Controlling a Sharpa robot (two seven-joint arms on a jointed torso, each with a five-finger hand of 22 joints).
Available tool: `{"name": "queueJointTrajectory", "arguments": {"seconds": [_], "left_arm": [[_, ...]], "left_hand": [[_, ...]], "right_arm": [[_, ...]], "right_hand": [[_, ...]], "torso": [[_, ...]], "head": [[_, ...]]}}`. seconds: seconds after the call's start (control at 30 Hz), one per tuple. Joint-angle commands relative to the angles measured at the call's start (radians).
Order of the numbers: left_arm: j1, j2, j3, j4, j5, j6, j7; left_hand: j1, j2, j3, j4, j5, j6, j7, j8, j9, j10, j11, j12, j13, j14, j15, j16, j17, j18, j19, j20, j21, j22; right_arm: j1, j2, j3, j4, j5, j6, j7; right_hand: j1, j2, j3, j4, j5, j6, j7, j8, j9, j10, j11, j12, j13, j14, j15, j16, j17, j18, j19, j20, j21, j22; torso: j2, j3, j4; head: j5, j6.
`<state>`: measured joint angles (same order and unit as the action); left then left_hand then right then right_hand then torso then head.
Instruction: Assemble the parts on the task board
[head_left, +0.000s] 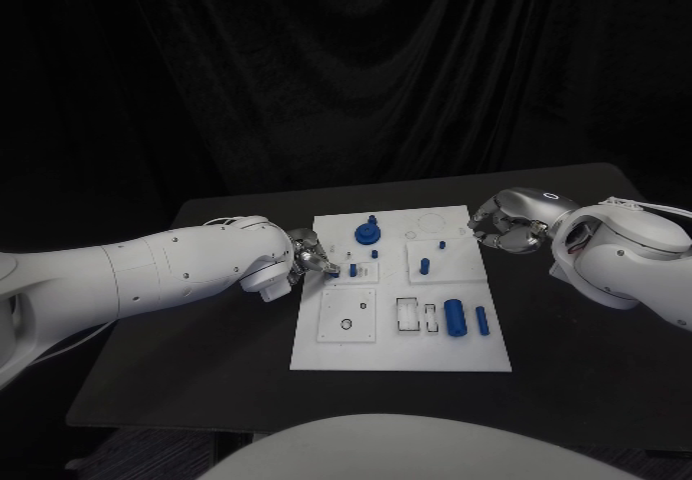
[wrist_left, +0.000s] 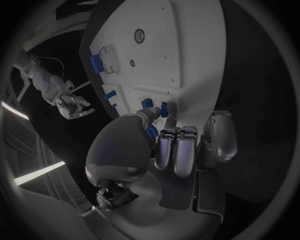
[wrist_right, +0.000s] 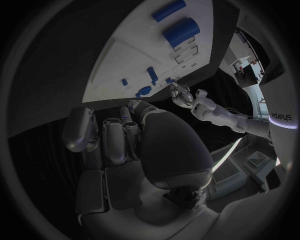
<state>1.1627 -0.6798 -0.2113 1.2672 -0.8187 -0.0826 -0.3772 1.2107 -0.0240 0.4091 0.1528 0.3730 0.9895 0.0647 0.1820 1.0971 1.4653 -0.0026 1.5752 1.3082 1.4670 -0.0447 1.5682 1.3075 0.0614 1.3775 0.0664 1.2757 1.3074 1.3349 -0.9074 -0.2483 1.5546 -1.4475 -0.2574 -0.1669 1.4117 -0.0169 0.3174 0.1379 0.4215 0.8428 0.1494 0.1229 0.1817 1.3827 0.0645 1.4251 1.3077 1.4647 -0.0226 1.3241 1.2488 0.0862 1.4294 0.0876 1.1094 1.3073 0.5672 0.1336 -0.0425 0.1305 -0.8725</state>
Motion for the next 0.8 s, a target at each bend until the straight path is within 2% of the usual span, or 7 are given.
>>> {"name": "queueJointTrajectory", "arguments": {"seconds": [0.03,0.1,0.23,0.27,0.3,0.43,0.8], "left_arm": [[-0.005,0.004,-0.001,0.001,0.008,0.024,0.018],[-0.005,0.006,-0.001,-0.001,0.008,0.025,0.02],[-0.005,0.008,-0.001,-0.006,0.008,0.03,0.019],[-0.005,0.009,-0.001,-0.008,0.008,0.034,0.016],[-0.005,0.01,-0.001,-0.01,0.008,0.039,0.013],[-0.005,0.013,-0.001,-0.021,0.008,0.058,0.0],[-0.008,0.015,-0.001,-0.032,0.008,0.059,-0.007]], "left_hand": [[-0.014,0.005,0.003,0.001,-0.03,-0.012,-0.001,0.0,0.002,0.106,0.002,-0.004,0.263,0.104,0.0,0.003,0.263,0.013,-0.006,0.001,-0.008,0.164],[-0.037,0.011,-0.008,0.016,-0.094,-0.028,0.005,-0.009,0.001,0.106,0.007,-0.004,0.263,0.104,0.005,0.003,0.263,0.013,-0.007,0.005,-0.01,0.164],[-0.081,0.015,-0.051,0.056,-0.154,-0.055,0.021,-0.039,-0.026,0.106,0.02,-0.004,0.263,0.104,0.016,0.003,0.263,0.013,-0.01,0.014,-0.013,0.163],[-0.085,0.016,-0.059,0.062,-0.159,-0.057,0.023,-0.043,-0.032,0.106,0.022,-0.004,0.263,0.104,0.018,0.003,0.263,0.013,-0.01,0.016,-0.014,0.163],[-0.112,0.011,-0.082,0.086,-0.174,-0.072,0.032,-0.059,-0.047,0.106,0.029,-0.004,0.263,0.104,0.023,0.003,0.263,0.014,-0.011,0.019,-0.016,0.162],[-0.134,0.01,-0.12,0.108,-0.193,-0.085,0.042,-0.077,-0.07,0.106,0.039,-0.004,0.263,0.104,0.031,0.003,0.263,0.015,-0.016,0.027,-0.023,0.16],[-0.158,0.018,-0.184,0.131,-0.221,-0.078,0.045,-0.079,-0.09,0.106,0.043,-0.004,0.263,0.104,0.037,0.003,0.263,0.016,-0.015,0.035,-0.022,0.161]], "right_arm": [[-0.003,0.0,0.001,0.001,-0.002,0.01,-0.019],[-0.004,0.001,0.001,0.001,-0.002,0.01,-0.019],[-0.005,0.002,0.001,0.001,-0.002,0.011,-0.019],[-0.005,0.002,0.001,0.001,-0.002,0.011,-0.019],[-0.005,0.002,0.001,0.001,-0.002,0.011,-0.019],[-0.006,0.002,0.001,0.001,-0.002,0.012,-0.019],[-0.006,0.001,0.001,0.002,-0.002,0.013,-0.019]], "right_hand": [[0.003,-0.006,0.008,-0.001,0.004,0.007,0.002,-0.005,-0.002,-0.008,-0.002,-0.003,0.021,0.011,0.008,-0.003,-0.001,0.006,-0.006,0.002,-0.005,0.14],[0.003,-0.006,0.008,-0.001,0.004,0.007,0.002,-0.005,-0.002,-0.008,-0.002,-0.003,0.021,0.011,0.008,-0.003,-0.001,0.006,-0.006,0.002,-0.005,0.14],[0.003,-0.006,0.008,-0.001,0.004,0.007,0.002,-0.005,-0.002,-0.008,-0.002,-0.003,0.021,0.011,0.008,-0.003,-0.001,0.006,-0.006,0.002,-0.005,0.14],[0.003,-0.006,0.008,-0.001,0.004,0.007,0.002,-0.005,-0.002,-0.008,-0.002,-0.003,0.021,0.011,0.008,-0.003,-0.001,0.006,-0.006,0.002,-0.005,0.14],[0.003,-0.006,0.008,-0.001,0.004,0.007,0.002,-0.005,-0.002,-0.008,-0.002,-0.003,0.021,0.011,0.008,-0.003,-0.001,0.006,-0.006,0.002,-0.005,0.14],[0.002,-0.007,0.009,-0.001,0.003,0.007,0.002,-0.006,-0.002,-0.008,-0.002,-0.004,0.02,0.011,0.008,-0.004,-0.001,0.006,-0.006,0.002,-0.006,0.139],[0.001,-0.008,0.01,-0.001,0.003,0.006,0.002,-0.007,-0.002,-0.008,-0.002,-0.004,0.02,0.01,0.008,-0.004,-0.002,0.006,-0.006,0.002,-0.007,0.139]], "torso": [[0.001,0.0,0.0006],[0.0,-0.0002,0.0007],[0.0,-0.0002,0.0017],[0.0,-0.0003,0.0017],[0.0,-0.0002,0.0015],[0.001,0.0,0.0006],[-0.001,0.0008,0.0]], "head": [[-0.001,0.0],[-0.001,0.0],[-0.001,0.0],[-0.002,0.0],[-0.001,0.0],[0.0,0.0],[0.0,0.0]]}}
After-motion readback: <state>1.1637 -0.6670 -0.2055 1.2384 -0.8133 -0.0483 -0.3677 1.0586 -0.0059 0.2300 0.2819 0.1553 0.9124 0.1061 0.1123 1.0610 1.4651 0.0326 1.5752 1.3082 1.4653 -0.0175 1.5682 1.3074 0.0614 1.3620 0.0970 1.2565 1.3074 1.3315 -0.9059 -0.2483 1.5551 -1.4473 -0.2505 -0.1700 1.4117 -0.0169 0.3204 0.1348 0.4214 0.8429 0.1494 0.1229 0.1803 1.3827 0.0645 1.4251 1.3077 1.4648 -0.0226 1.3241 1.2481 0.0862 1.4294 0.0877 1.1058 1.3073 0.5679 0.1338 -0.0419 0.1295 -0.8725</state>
